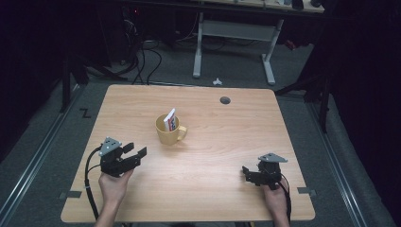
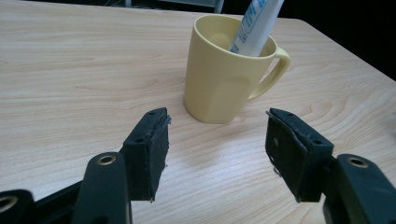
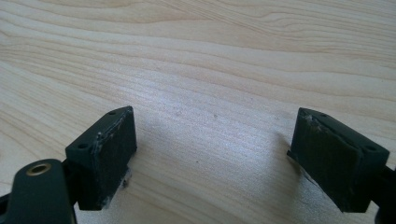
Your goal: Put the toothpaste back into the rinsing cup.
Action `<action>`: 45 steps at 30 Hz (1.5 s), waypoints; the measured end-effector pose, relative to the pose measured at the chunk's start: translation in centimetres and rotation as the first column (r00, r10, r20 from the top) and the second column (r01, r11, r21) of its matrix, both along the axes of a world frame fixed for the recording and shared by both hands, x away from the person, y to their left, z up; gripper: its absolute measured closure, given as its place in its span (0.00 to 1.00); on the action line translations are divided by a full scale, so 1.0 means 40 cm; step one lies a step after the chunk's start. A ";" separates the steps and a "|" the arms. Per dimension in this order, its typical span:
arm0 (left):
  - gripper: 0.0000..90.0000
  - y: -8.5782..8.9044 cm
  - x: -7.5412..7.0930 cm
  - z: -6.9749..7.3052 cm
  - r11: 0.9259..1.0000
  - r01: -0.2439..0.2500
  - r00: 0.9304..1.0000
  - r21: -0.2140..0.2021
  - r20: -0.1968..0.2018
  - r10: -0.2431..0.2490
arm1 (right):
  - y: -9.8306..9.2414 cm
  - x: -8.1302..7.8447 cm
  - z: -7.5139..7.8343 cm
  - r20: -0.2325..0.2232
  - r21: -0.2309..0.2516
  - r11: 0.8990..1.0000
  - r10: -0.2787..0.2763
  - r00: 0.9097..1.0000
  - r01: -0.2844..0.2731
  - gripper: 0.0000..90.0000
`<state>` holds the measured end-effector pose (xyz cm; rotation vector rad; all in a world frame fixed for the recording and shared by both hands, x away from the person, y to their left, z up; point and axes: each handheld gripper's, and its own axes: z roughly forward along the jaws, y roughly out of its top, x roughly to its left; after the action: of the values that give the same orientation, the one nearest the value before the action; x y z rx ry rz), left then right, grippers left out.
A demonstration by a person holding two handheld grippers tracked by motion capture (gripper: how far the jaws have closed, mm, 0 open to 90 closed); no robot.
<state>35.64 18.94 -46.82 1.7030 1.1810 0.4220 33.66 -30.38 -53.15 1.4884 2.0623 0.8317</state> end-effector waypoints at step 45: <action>0.45 0.057 0.017 -0.084 0.990 -0.114 0.988 0.079 -0.098 0.121 | 0.000 0.000 0.000 0.000 0.000 1.000 0.000 1.000 0.000 0.16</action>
<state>36.34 21.21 -50.16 1.7402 1.3602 0.4589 33.66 -30.38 -53.14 1.4887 2.0622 0.8315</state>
